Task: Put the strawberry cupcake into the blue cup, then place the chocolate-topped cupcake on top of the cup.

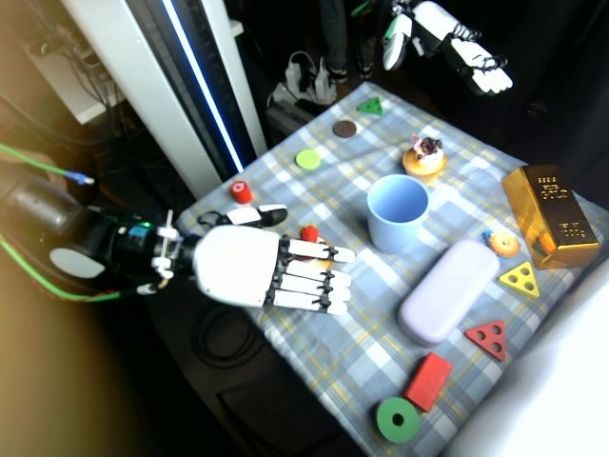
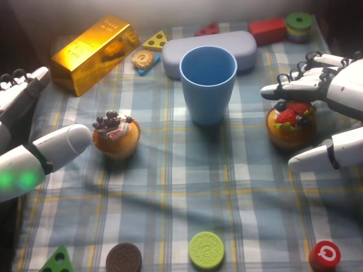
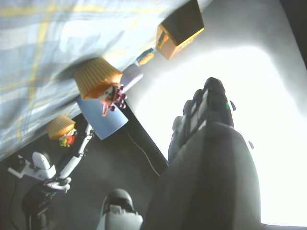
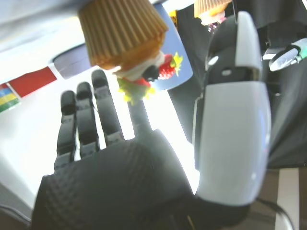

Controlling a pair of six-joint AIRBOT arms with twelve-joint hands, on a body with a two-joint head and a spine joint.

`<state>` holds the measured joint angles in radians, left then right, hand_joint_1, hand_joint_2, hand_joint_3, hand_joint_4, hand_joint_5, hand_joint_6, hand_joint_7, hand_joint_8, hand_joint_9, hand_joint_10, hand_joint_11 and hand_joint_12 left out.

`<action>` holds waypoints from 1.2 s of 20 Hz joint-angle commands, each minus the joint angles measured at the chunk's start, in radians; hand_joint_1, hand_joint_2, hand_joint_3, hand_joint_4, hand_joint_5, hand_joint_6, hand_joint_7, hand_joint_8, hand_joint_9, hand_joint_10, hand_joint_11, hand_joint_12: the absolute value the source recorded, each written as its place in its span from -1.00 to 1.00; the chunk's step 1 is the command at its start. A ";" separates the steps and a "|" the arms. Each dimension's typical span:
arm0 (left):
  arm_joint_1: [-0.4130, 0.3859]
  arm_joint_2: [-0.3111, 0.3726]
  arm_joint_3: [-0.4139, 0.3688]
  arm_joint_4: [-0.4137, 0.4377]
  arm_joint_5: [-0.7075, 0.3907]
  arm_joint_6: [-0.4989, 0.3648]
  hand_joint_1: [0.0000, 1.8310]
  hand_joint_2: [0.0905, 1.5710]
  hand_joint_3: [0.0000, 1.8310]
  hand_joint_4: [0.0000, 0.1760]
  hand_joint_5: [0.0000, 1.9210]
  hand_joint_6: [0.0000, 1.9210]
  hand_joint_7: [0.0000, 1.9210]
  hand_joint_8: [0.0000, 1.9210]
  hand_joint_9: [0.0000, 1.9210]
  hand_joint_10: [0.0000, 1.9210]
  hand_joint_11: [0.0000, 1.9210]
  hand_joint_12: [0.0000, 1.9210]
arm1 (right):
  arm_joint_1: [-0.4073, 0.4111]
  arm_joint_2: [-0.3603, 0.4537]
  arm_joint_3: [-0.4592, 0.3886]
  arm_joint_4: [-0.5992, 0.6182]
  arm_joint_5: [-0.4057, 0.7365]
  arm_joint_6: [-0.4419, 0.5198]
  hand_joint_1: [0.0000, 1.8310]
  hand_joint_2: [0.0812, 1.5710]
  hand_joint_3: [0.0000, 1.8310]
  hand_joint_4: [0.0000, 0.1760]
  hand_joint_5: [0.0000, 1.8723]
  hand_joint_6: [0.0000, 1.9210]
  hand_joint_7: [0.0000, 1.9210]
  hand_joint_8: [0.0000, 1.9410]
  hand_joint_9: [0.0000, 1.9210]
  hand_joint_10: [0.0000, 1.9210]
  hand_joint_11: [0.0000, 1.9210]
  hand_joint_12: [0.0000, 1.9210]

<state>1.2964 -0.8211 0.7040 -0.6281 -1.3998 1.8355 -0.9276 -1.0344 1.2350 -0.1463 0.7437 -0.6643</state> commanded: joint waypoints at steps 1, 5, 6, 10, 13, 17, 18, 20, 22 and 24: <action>-0.008 -0.005 0.006 0.027 -0.117 -0.004 -1.00 0.05 -0.98 -0.20 -0.91 -1.00 -0.93 -1.00 -1.00 -1.00 -1.00 -1.00 | 0.014 -0.004 0.004 0.016 0.089 -0.007 -0.49 0.03 -1.00 -0.62 -0.57 -0.99 -0.32 -0.98 -0.52 -0.98 -1.00 -0.44; -0.008 -0.005 0.006 0.027 -0.118 -0.004 -1.00 0.02 -0.99 -0.29 -0.90 -0.99 -0.92 -0.99 -0.97 -0.99 -1.00 -1.00 | 0.025 -0.004 0.000 0.016 0.082 -0.038 -0.27 0.14 -1.00 -0.76 -0.41 -1.00 -0.17 -1.00 -0.20 -0.98 -0.62 -0.29; -0.008 -0.005 0.006 0.027 -0.118 -0.004 -1.00 0.01 -1.00 -0.19 -0.91 -1.00 -0.93 -1.00 -0.98 -0.99 -1.00 -1.00 | 0.026 -0.004 -0.001 0.016 0.082 -0.040 -0.27 0.18 -1.00 -1.00 -0.37 -1.00 -0.14 -1.00 -0.11 -0.98 -0.48 -0.24; -0.007 -0.005 0.006 0.026 -0.118 -0.004 -1.00 0.02 -0.99 -0.37 -0.89 -0.99 -0.91 -0.99 -0.96 -0.99 -1.00 -1.00 | 0.036 -0.003 -0.001 0.016 0.082 -0.051 -0.15 0.31 -1.00 -1.00 -0.23 -1.00 0.02 -1.00 0.40 -0.91 0.01 0.41; -0.006 -0.005 0.006 0.026 -0.119 -0.004 -1.00 -0.01 -1.00 -0.06 -0.90 -1.00 -0.90 -0.99 -0.94 -0.99 -1.00 -1.00 | 0.046 -0.001 -0.005 0.016 0.082 -0.066 0.07 0.36 -1.00 -1.00 -0.15 -1.00 0.22 -1.00 0.38 -0.29 0.12 0.69; -0.006 -0.005 0.007 0.026 -0.121 -0.004 -1.00 0.00 -1.00 -0.16 -0.90 -1.00 -0.92 -1.00 -0.98 -1.00 -1.00 -1.00 | 0.053 0.003 -0.006 0.016 0.083 -0.067 0.12 0.40 -0.98 -0.99 -0.02 -0.12 0.23 -0.99 0.24 -0.53 -0.11 0.50; -0.006 -0.005 0.006 0.026 -0.121 -0.004 -1.00 0.00 -1.00 -0.07 -0.91 -1.00 -0.92 -1.00 -0.98 -1.00 -1.00 -1.00 | 0.054 0.003 -0.006 0.016 0.083 -0.068 0.13 0.44 -0.99 -0.94 -0.06 0.13 0.24 -0.99 0.27 -0.57 -0.13 0.53; -0.005 -0.005 0.006 0.026 -0.121 -0.004 -1.00 -0.01 -1.00 0.01 -0.91 -1.00 -0.92 -1.00 -0.96 -0.99 -1.00 -1.00 | 0.056 0.003 -0.006 0.016 0.083 -0.069 0.10 0.47 -1.00 -0.23 -0.10 0.23 0.24 -1.00 0.26 -0.62 -0.13 0.47; -0.005 -0.005 0.006 0.026 -0.122 -0.004 -1.00 0.01 -1.00 -0.07 -0.90 -1.00 -0.92 -1.00 -0.97 -1.00 -1.00 -1.00 | 0.059 0.003 -0.006 0.016 0.083 -0.069 0.08 0.47 -1.00 0.02 -0.10 0.23 0.22 -1.00 0.27 -0.71 -0.13 0.43; -0.004 -0.005 0.006 0.026 -0.122 -0.004 -1.00 0.02 -0.99 -0.10 -0.91 -1.00 -0.92 -1.00 -0.97 -1.00 -1.00 -1.00 | 0.061 0.004 -0.007 0.016 0.083 -0.069 0.12 0.47 -1.00 -0.57 -0.08 0.21 0.23 -0.99 0.30 -0.71 -0.12 0.46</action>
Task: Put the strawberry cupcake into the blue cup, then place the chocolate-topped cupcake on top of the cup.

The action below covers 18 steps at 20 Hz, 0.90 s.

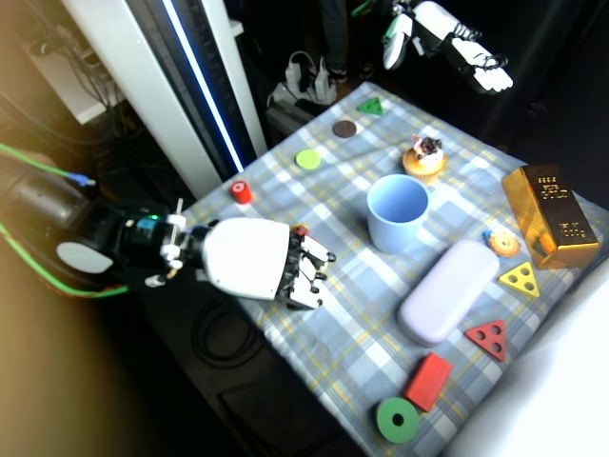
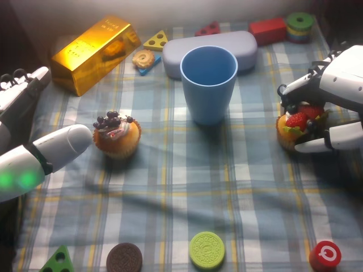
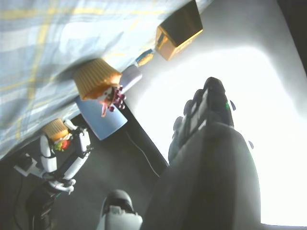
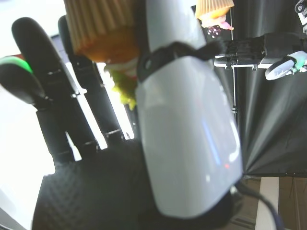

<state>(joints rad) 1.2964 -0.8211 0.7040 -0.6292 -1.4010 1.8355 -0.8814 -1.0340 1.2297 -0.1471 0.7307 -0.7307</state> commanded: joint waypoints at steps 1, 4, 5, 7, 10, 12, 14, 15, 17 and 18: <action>-0.004 -0.005 0.006 0.027 -0.122 -0.004 -1.00 0.03 -0.99 -0.20 -0.91 -1.00 -0.91 -1.00 -0.97 -1.00 -1.00 -1.00 | 0.016 0.004 -0.002 0.016 0.096 -0.003 0.09 0.46 -1.00 0.10 -0.08 0.21 0.24 -1.00 0.32 -0.74 -0.09 0.40; -0.004 -0.005 0.006 0.026 -0.122 -0.004 -1.00 0.00 -1.00 -0.02 -0.92 -1.00 -0.93 -1.00 -0.98 -1.00 -1.00 -1.00 | 0.016 0.004 -0.002 0.016 0.096 -0.003 0.12 0.46 -1.00 -0.47 -0.08 0.20 0.21 -1.00 0.28 -0.79 -0.18 0.41; -0.004 -0.005 0.006 0.026 -0.122 -0.004 -1.00 0.00 -1.00 -0.03 -0.91 -1.00 -0.91 -0.99 -0.97 -0.99 -1.00 -1.00 | 0.016 0.004 -0.002 0.016 0.097 -0.003 0.10 0.47 -1.00 -0.27 -0.09 0.22 0.21 -1.00 0.28 -0.80 -0.18 0.40; -0.004 -0.005 0.006 0.026 -0.123 -0.004 -1.00 0.03 -0.99 -0.26 -0.90 -0.99 -0.90 -0.99 -0.96 -0.99 -0.98 -0.99 | 0.019 0.004 -0.002 0.016 0.099 -0.003 0.12 0.48 -1.00 -0.79 -0.10 0.24 0.19 -1.00 0.27 -0.83 -0.20 0.44; -0.004 -0.005 0.006 0.025 -0.123 -0.004 -1.00 0.02 -1.00 -0.18 -0.90 -1.00 -0.90 -0.99 -0.95 -0.99 -0.98 -0.99 | 0.022 0.004 -0.003 0.016 0.102 -0.003 0.13 0.47 -1.00 -1.00 -0.09 0.23 0.19 -0.99 0.31 -0.85 -0.15 0.44; -0.004 -0.005 0.007 0.025 -0.123 -0.004 -1.00 0.01 -1.00 -0.06 -0.91 -1.00 -0.91 -1.00 -0.96 -1.00 -0.99 -0.99 | 0.022 0.004 -0.003 0.014 0.102 -0.003 0.12 0.47 -1.00 -0.69 -0.09 0.22 0.22 -0.99 0.33 -0.84 -0.15 0.45; -0.004 -0.005 0.007 0.024 -0.122 -0.004 -1.00 0.02 -1.00 -0.14 -0.90 -1.00 -0.92 -1.00 -0.98 -1.00 -1.00 -1.00 | 0.030 0.014 -0.011 0.000 0.102 -0.003 0.12 0.47 -1.00 -0.66 -0.09 0.23 0.21 -1.00 0.34 -0.85 -0.12 0.41; -0.004 -0.005 0.007 0.024 -0.122 -0.004 -1.00 0.01 -1.00 -0.18 -0.91 -1.00 -0.92 -1.00 -0.97 -0.99 -1.00 -1.00 | 0.040 0.024 -0.018 -0.009 0.102 -0.003 0.03 0.40 -1.00 -1.00 -0.13 -0.52 0.23 -0.99 0.37 -0.85 -0.06 0.38; -0.004 -0.006 0.007 0.023 -0.122 -0.004 -1.00 0.02 -1.00 -0.07 -0.92 -1.00 -0.92 -1.00 -0.98 -1.00 -1.00 -1.00 | 0.066 0.051 -0.036 -0.022 0.102 -0.003 -0.02 0.38 -1.00 -1.00 -0.04 -0.93 0.18 -1.00 0.30 -0.89 -0.20 0.55; -0.004 -0.006 0.007 0.022 -0.122 -0.004 -1.00 0.03 -0.99 -0.04 -0.92 -1.00 -0.92 -1.00 -0.99 -1.00 -1.00 -1.00 | 0.086 0.068 -0.047 -0.028 0.106 -0.003 -0.03 0.38 -1.00 -1.00 -0.03 -0.97 0.15 -1.00 0.28 -0.90 -0.22 0.54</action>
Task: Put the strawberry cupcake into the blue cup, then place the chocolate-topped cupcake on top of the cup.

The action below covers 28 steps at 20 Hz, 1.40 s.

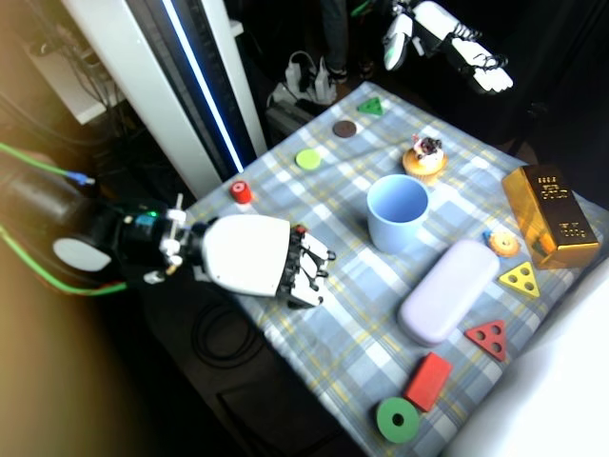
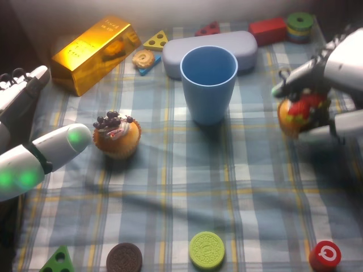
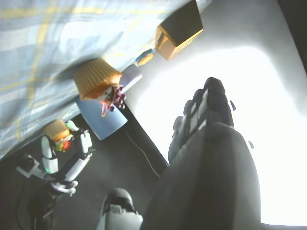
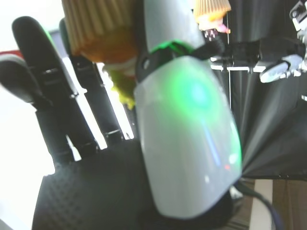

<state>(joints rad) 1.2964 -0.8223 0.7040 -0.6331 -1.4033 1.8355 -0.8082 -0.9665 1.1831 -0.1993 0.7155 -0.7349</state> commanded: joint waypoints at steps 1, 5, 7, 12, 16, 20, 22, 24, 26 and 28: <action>-0.004 -0.006 0.007 0.026 -0.120 -0.004 -1.00 0.04 -0.99 -0.35 -0.91 -0.99 -0.91 -0.99 -0.96 -0.99 -0.99 -1.00 | 0.022 0.007 -0.005 0.021 0.123 0.002 0.16 0.44 -1.00 -1.00 -0.04 -0.08 0.21 -0.99 0.32 -0.86 -0.12 0.42; -0.003 -0.007 0.012 0.025 -0.118 -0.004 -1.00 0.02 -1.00 -0.18 -0.92 -1.00 -0.91 -0.99 -0.96 -0.99 -0.98 -0.99 | 0.077 0.036 -0.011 -0.017 0.152 0.068 0.33 0.50 -0.99 -1.00 -0.28 0.35 0.01 0.14 0.24 -0.88 -0.24 0.40; -0.004 -0.010 0.013 0.025 -0.117 -0.004 -1.00 0.01 -1.00 -0.04 -0.91 -0.99 -0.91 -0.99 -0.96 -0.99 -0.99 -1.00 | 0.105 0.045 -0.011 -0.035 0.158 0.084 0.15 0.64 -1.00 -1.00 -0.35 0.57 -0.22 -0.36 0.05 -0.96 -0.48 0.35; -0.004 -0.011 0.016 0.025 -0.113 -0.004 -1.00 0.02 -1.00 -0.27 -0.88 -0.99 -0.89 -0.99 -0.91 -0.98 -0.96 -0.98 | 0.170 0.045 -0.009 -0.062 0.158 0.087 0.32 0.55 -1.00 -1.00 -0.35 0.46 -0.05 0.26 0.21 -0.90 -0.34 0.34; -0.004 -0.012 0.017 0.026 -0.111 -0.004 -1.00 0.02 -1.00 -0.16 -0.91 -1.00 -0.93 -1.00 -0.94 -1.00 -1.00 -1.00 | 0.228 0.015 0.011 -0.086 0.158 0.087 0.31 0.49 -1.00 -1.00 -0.23 0.34 -0.02 0.19 0.14 -0.94 -0.30 0.22; -0.004 -0.013 0.019 0.026 -0.107 -0.004 -1.00 0.03 -0.99 -0.17 -0.91 -0.99 -0.92 -1.00 -0.94 -1.00 -1.00 -1.00 | 0.269 -0.022 0.027 -0.103 0.158 0.088 0.33 0.47 -1.00 -1.00 -0.11 0.21 -0.07 0.19 0.09 -0.37 -0.24 0.51; -0.004 -0.012 0.020 0.026 -0.107 -0.004 -1.00 0.02 -1.00 -0.05 -0.91 -1.00 -0.93 -1.00 -0.96 -1.00 -1.00 -1.00 | 0.294 -0.048 0.039 -0.111 0.158 0.088 0.36 0.45 -1.00 -1.00 -0.14 0.08 0.02 0.24 -0.02 -0.05 -0.23 0.55; -0.004 -0.013 0.022 0.027 -0.104 -0.004 -1.00 0.02 -1.00 -0.14 -0.90 -1.00 -0.92 -0.99 -0.95 -1.00 -1.00 -1.00 | 0.303 -0.069 0.052 -0.117 0.158 0.097 0.31 0.47 -1.00 -1.00 -0.11 0.11 -0.07 0.31 -0.07 -0.12 -0.23 0.47; -0.005 -0.013 0.023 0.029 -0.099 -0.004 -1.00 0.02 -1.00 -0.25 -0.88 -0.99 -0.89 -0.99 -0.92 -0.99 -1.00 -1.00 | 0.310 -0.091 0.069 -0.127 0.158 0.119 0.34 0.47 -1.00 -1.00 -0.14 0.09 -0.02 0.29 -0.01 -0.13 -0.19 0.48; -0.005 -0.013 0.024 0.029 -0.098 -0.004 -1.00 0.04 -0.99 -0.21 -0.88 -0.99 -0.89 -0.99 -0.93 -0.99 -1.00 -1.00 | 0.316 -0.108 0.077 -0.128 0.158 0.120 0.33 0.52 -1.00 -1.00 -0.19 0.29 -0.14 0.34 -0.14 0.29 -0.25 0.70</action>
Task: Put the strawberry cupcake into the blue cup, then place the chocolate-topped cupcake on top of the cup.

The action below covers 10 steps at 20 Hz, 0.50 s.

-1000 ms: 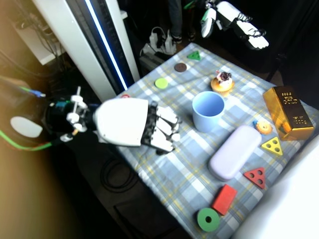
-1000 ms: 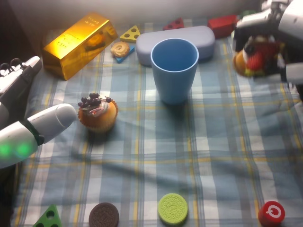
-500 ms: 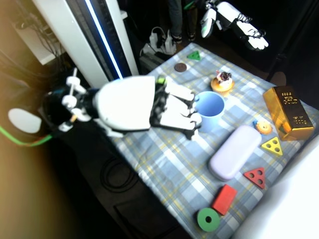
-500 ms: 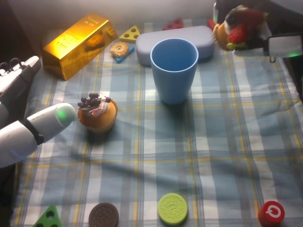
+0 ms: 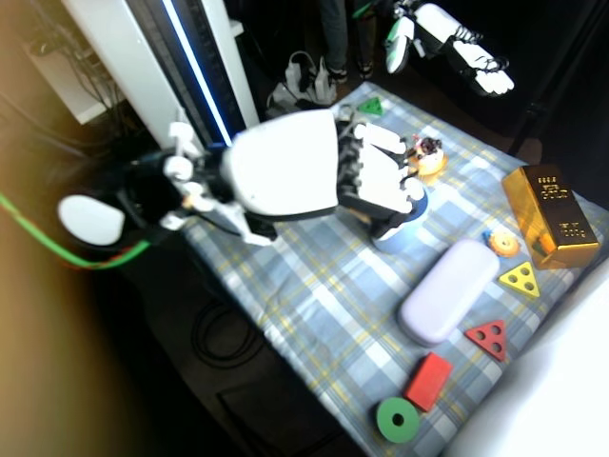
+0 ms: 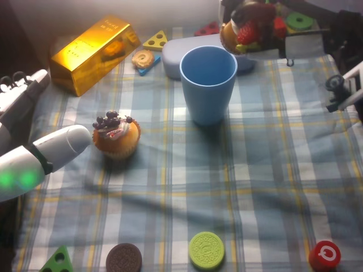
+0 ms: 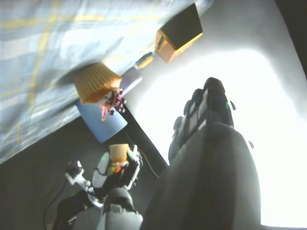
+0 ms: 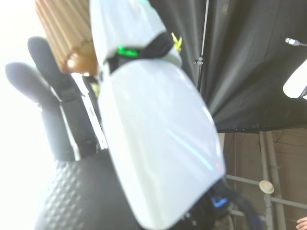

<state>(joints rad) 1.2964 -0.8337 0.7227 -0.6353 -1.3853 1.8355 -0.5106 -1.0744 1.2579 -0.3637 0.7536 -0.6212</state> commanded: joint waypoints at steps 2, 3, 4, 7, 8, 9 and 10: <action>-0.005 -0.002 0.006 0.031 -0.114 -0.004 -1.00 0.04 -0.99 -0.37 -0.87 -0.99 -0.88 -0.99 -0.91 -0.99 -1.00 -1.00 | 0.028 -0.020 0.010 0.030 0.119 0.006 0.23 0.51 -1.00 -1.00 -0.16 0.31 -0.12 0.01 -0.11 0.36 -0.19 0.68; -0.005 -0.001 0.006 0.032 -0.114 -0.004 -1.00 0.04 -0.99 -0.34 -0.87 -0.99 -0.88 -0.99 -0.91 -0.99 -1.00 -1.00 | 0.033 -0.030 0.014 0.024 0.119 0.006 0.22 0.48 -1.00 -1.00 -0.11 0.25 -0.02 0.03 -0.02 0.48 -0.12 0.78; -0.005 -0.001 0.006 0.032 -0.113 -0.004 -1.00 0.03 -1.00 -0.32 -0.87 -0.99 -0.88 -0.99 -0.91 -0.99 -0.99 -1.00 | 0.037 -0.039 0.018 0.021 0.119 0.006 0.20 0.47 -1.00 -1.00 -0.08 0.21 0.05 0.05 0.05 0.51 -0.05 0.81; -0.005 0.001 0.006 0.035 -0.113 -0.004 -1.00 0.01 -1.00 -0.35 -0.87 -0.99 -0.88 -1.00 -0.92 -0.99 -0.99 -1.00 | 0.049 -0.060 0.031 0.020 0.119 0.006 0.01 0.40 -1.00 -1.00 -0.06 -0.95 0.07 -0.06 0.09 0.35 0.00 0.67; -0.005 0.001 0.007 0.036 -0.113 -0.004 -1.00 0.01 -1.00 -0.44 -0.87 -1.00 -0.88 -1.00 -0.91 -0.99 -0.98 -0.99 | 0.049 -0.062 0.033 0.020 0.119 0.006 -0.02 0.40 -1.00 -1.00 -0.05 -0.98 0.08 -0.02 0.09 0.39 0.01 0.68; -0.005 0.001 0.008 0.037 -0.113 -0.004 -1.00 0.01 -1.00 -0.44 -0.87 -1.00 -0.88 -1.00 -0.91 -0.99 -0.98 -0.99 | 0.049 -0.064 0.034 0.020 0.119 0.006 -0.02 0.40 -1.00 -1.00 -0.05 -0.98 0.08 -0.02 0.09 0.39 0.01 0.68; -0.005 0.001 0.008 0.037 -0.113 -0.004 -1.00 0.00 -1.00 -0.37 -0.87 -1.00 -0.88 -1.00 -0.91 -0.99 -0.99 -1.00 | 0.049 -0.065 0.035 0.019 0.119 0.006 -0.03 0.39 -1.00 -1.00 -0.04 -0.99 0.10 0.22 0.13 0.57 0.07 0.78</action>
<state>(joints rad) 1.2964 -0.8337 0.7238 -0.6277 -1.3800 1.8355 -0.4778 -1.1366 1.2888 -0.3828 0.7578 -0.6209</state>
